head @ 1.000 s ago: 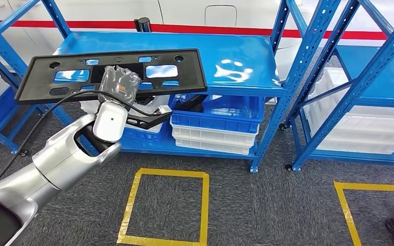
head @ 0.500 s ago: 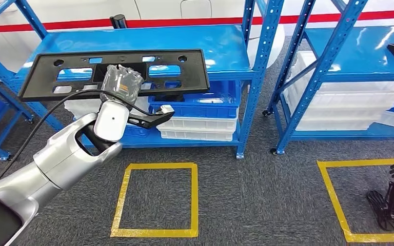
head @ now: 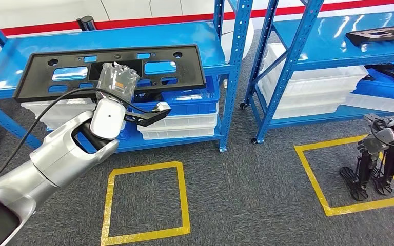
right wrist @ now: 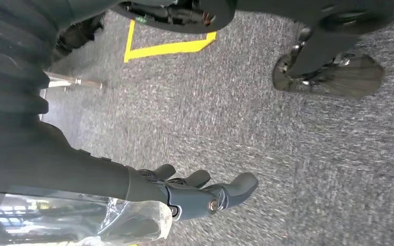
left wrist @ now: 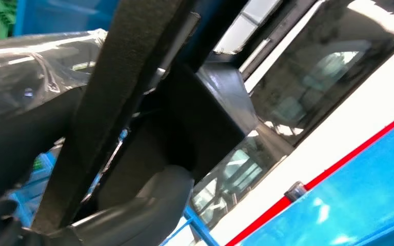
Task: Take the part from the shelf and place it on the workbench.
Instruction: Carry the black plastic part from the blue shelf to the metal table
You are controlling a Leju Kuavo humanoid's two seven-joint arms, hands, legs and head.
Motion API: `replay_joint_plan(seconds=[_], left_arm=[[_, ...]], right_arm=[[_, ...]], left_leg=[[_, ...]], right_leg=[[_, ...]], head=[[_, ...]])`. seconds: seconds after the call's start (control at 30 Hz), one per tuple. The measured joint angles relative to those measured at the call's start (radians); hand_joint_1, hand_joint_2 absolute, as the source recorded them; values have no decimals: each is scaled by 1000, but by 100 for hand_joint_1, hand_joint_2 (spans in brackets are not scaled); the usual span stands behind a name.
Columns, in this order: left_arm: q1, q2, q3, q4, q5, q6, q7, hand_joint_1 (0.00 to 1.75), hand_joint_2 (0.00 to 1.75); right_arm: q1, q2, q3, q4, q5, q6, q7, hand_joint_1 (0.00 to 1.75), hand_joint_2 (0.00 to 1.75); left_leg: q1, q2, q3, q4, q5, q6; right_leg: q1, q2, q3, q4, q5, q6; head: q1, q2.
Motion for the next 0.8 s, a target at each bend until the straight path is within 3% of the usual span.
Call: replay_joint_plan(seconds=[0.03,0.07,0.1,0.17,0.23,0.33,0.37,0.43,0.5,0.53,0.57,0.6,0.63,0.7,0.73,0.8], left_arm=[[3,0,-1,0,0,0,0,175,175],[6,0,-2,0,0,1,0,175,175],[8,0,-2,0,0,1,0,175,175],[8,0,-2,0,-1,2,-1,175,175],[6,0,-1,0,-2,4,-1,175,175],[4,0,-1,0,-2,10,-3,175,175],[4,0,-1,0,-2,12,-4,175,175],[4,1,0,0,-2,15,-6,175,175],[6,4,0,1,-2,16,-6,175,175],[8,5,-1,1,-2,15,-6,175,175],[10,6,-1,1,-2,15,-6,175,175],[11,6,-1,1,-2,15,-7,175,175],[11,7,-1,1,-3,15,-7,175,175],[6,7,0,1,-3,16,-7,175,175],[4,6,0,1,-3,16,-7,175,175],[1,6,0,1,-4,15,-8,175,175]], right_arm=[[0,-1,0,0,0,0,1,0,175],[1,-1,0,0,-1,0,1,0,175],[1,-1,0,0,-1,0,2,0,175],[1,-2,0,0,-1,-1,3,0,175],[-1,-3,0,0,3,-2,2,0,175],[-4,-2,4,0,30,7,2,0,175],[-5,-2,6,0,40,10,3,0,175],[-7,-1,11,0,54,11,6,0,175],[-9,0,16,0,69,15,9,0,175],[-10,1,21,0,79,19,11,0,175],[-11,1,26,0,88,22,13,0,175],[-11,1,31,0,95,23,16,0,175],[-12,1,35,0,100,24,19,0,175],[-13,1,41,0,101,20,24,0,175],[-14,1,44,0,101,19,27,0,175],[-14,1,51,0,101,17,30,0,175]], left_leg=[[0,11,0,0,0,0],[0,22,-1,2,-1,-1],[1,33,-1,4,-2,-3],[2,52,-3,15,-10,-12],[-3,65,-9,30,-19,-23],[-5,79,-14,39,-23,-34],[-2,72,-19,51,-34,-38],[4,37,-53,136,-91,-48],[5,8,-117,288,-168,-52],[5,4,-143,349,-190,-53],[5,2,-153,375,-194,-51],[5,3,-141,355,-178,-48],[4,5,-110,294,-147,-44],[-4,30,-28,132,-81,-30],[-9,43,-3,77,-62,-24],[-17,50,6,41,-52,-18]], right_leg=[[-1,-3,-28,51,-11,3],[-1,-5,-39,68,-5,6],[-2,-9,-27,40,22,8],[-1,-42,43,-101,91,12],[2,-66,90,-200,126,1],[6,-51,85,-209,133,-24],[6,-45,83,-210,136,-32],[5,-37,78,-211,143,-45],[5,-32,71,-211,147,-52],[6,-30,69,-211,149,-54],[7,-30,68,-210,150,-54],[8,-31,67,-210,151,-55],[8,-33,67,-210,152,-54],[11,-40,68,-210,153,-51],[13,-44,67,-209,155,-48],[15,-56,65,-210,158,-39]], head=[[0,0],[0,0],[0,0],[0,0],[-1,0],[-4,0],[-4,0],[-4,0],[-5,0],[-5,0],[-5,0],[-5,0],[-5,0],[-5,0],[-5,0],[-4,0]])
